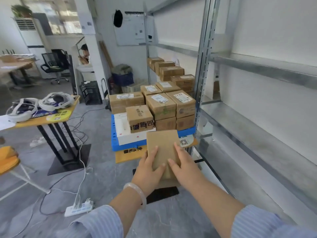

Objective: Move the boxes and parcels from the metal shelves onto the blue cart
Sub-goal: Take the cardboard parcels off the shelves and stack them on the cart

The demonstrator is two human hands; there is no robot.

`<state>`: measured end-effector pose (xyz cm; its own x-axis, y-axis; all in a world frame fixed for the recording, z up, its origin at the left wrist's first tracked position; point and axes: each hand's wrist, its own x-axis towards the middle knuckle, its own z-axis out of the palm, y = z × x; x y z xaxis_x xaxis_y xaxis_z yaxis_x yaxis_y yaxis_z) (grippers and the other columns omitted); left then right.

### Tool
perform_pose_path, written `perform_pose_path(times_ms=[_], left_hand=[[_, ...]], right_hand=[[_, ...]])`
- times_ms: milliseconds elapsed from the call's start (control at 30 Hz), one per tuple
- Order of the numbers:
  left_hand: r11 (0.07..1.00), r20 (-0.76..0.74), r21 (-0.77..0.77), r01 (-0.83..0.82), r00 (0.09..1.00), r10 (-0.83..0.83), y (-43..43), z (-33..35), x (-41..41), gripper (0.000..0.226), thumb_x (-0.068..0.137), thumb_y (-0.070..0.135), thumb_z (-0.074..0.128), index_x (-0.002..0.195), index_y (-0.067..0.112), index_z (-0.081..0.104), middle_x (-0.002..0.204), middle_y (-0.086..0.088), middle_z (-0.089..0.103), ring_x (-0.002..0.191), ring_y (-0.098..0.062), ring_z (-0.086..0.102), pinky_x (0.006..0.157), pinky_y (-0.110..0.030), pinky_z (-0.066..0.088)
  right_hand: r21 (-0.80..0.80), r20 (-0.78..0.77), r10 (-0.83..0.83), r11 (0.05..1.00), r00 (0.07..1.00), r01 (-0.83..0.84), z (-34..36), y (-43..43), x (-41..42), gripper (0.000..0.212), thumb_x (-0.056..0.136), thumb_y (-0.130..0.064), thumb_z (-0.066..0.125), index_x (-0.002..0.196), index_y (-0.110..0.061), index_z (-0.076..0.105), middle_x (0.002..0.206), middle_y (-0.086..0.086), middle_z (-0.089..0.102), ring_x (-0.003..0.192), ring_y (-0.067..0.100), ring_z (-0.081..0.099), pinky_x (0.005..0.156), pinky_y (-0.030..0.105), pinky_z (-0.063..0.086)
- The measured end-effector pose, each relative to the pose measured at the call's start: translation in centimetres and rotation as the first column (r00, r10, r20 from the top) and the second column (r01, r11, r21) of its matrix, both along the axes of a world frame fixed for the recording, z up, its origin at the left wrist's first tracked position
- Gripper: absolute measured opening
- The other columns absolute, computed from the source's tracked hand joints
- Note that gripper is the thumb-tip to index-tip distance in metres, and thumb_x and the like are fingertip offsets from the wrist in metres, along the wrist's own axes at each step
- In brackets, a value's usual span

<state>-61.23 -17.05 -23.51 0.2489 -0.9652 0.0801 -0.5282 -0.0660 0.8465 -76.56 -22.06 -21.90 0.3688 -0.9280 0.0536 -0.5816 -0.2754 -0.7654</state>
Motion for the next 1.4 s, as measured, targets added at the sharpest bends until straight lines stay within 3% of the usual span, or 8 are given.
perform_pose_path(times_ms=[300,433,567,800,933,1067,1233,1400], left_hand=[[0.977,-0.083,-0.038,-0.211,0.975,0.207,-1.8,0.2,11.7,0.061,0.088,0.040,0.062,0.141,0.046,0.032,0.150,0.007,0.027,0.134,-0.008,0.030,0.098,-0.020,0.030],[0.959,-0.120,-0.037,-0.283,0.953,0.276,-3.7,0.3,14.7,0.058,0.088,0.035,0.063,0.139,0.046,0.036,0.148,0.006,0.034,0.136,-0.015,0.032,0.107,-0.038,0.037],[0.939,-0.157,-0.014,-0.344,0.928,0.338,-6.3,0.3,17.1,0.056,0.088,0.028,0.065,0.135,0.046,0.040,0.145,0.003,0.039,0.135,-0.017,0.035,0.107,-0.040,0.038],[0.895,-0.187,0.032,-0.445,0.877,0.443,-13.7,2.7,23.5,0.054,0.089,0.027,0.064,0.137,0.042,0.043,0.131,0.008,0.047,0.109,-0.013,0.051,0.086,-0.025,0.043],[0.858,-0.209,0.082,-0.506,0.833,0.512,-16.8,2.4,25.8,0.052,0.090,0.029,0.063,0.135,0.046,0.042,0.126,0.010,0.049,0.102,-0.010,0.053,0.075,-0.024,0.044],[0.826,-0.228,0.122,-0.551,0.794,0.564,-19.1,0.6,26.8,0.053,0.090,0.026,0.063,0.136,0.043,0.043,0.127,0.007,0.049,0.105,-0.014,0.053,0.085,-0.030,0.046],[0.813,-0.232,0.200,-0.546,0.780,0.581,-21.9,-0.9,28.8,0.053,0.091,0.025,0.062,0.138,0.042,0.042,0.126,0.006,0.047,0.105,-0.016,0.053,0.087,-0.031,0.046],[0.821,-0.215,0.224,-0.525,0.795,0.567,-25.2,-2.1,31.3,0.053,0.092,0.024,0.061,0.138,0.041,0.043,0.128,0.005,0.047,0.105,-0.016,0.051,0.084,-0.028,0.044]], right_hand=[[0.032,-0.016,0.152,0.988,0.988,-0.151,0.4,-3.5,13.2,0.068,0.096,-0.050,0.044,0.151,-0.044,0.003,0.158,-0.011,0.017,0.140,0.011,0.025,0.112,0.039,0.030],[0.041,-0.060,0.226,0.974,0.972,-0.224,0.4,-6.4,16.4,0.070,0.095,-0.054,0.043,0.149,-0.046,0.000,0.159,-0.012,0.012,0.139,0.013,0.025,0.110,0.040,0.033],[0.036,-0.112,0.310,0.951,0.944,-0.308,0.0,-10.2,18.7,0.068,0.094,-0.058,0.040,0.149,-0.047,0.001,0.158,-0.015,0.012,0.139,0.011,0.025,0.108,0.036,0.034],[-0.173,-0.250,0.313,0.917,0.916,-0.360,2.1,-20.3,21.9,0.060,0.098,-0.052,0.036,0.152,-0.040,0.013,0.159,-0.009,0.020,0.141,0.016,0.026,0.112,0.041,0.030],[-0.131,-0.470,0.300,0.906,0.830,-0.402,1.3,-25.8,22.5,0.065,0.098,-0.050,0.040,0.152,-0.040,0.008,0.162,-0.003,0.005,0.148,0.019,0.007,0.119,0.041,0.014],[-0.132,-0.599,0.316,0.867,0.736,-0.480,-0.3,-30.1,23.6,0.072,0.095,-0.052,0.044,0.152,-0.043,0.001,0.162,-0.002,-0.004,0.148,0.022,0.000,0.118,0.042,0.005],[-0.069,-0.662,0.358,0.846,0.658,-0.528,-3.4,-32.5,25.2,0.077,0.092,-0.052,0.050,0.151,-0.043,0.001,0.162,-0.002,-0.007,0.147,0.024,-0.007,0.117,0.046,0.000],[-0.145,-0.664,0.320,0.832,0.676,-0.536,-4.4,-34.8,26.8,0.073,0.092,-0.051,0.049,0.150,-0.043,0.006,0.162,-0.002,-0.003,0.147,0.023,-0.006,0.119,0.045,-0.003]])
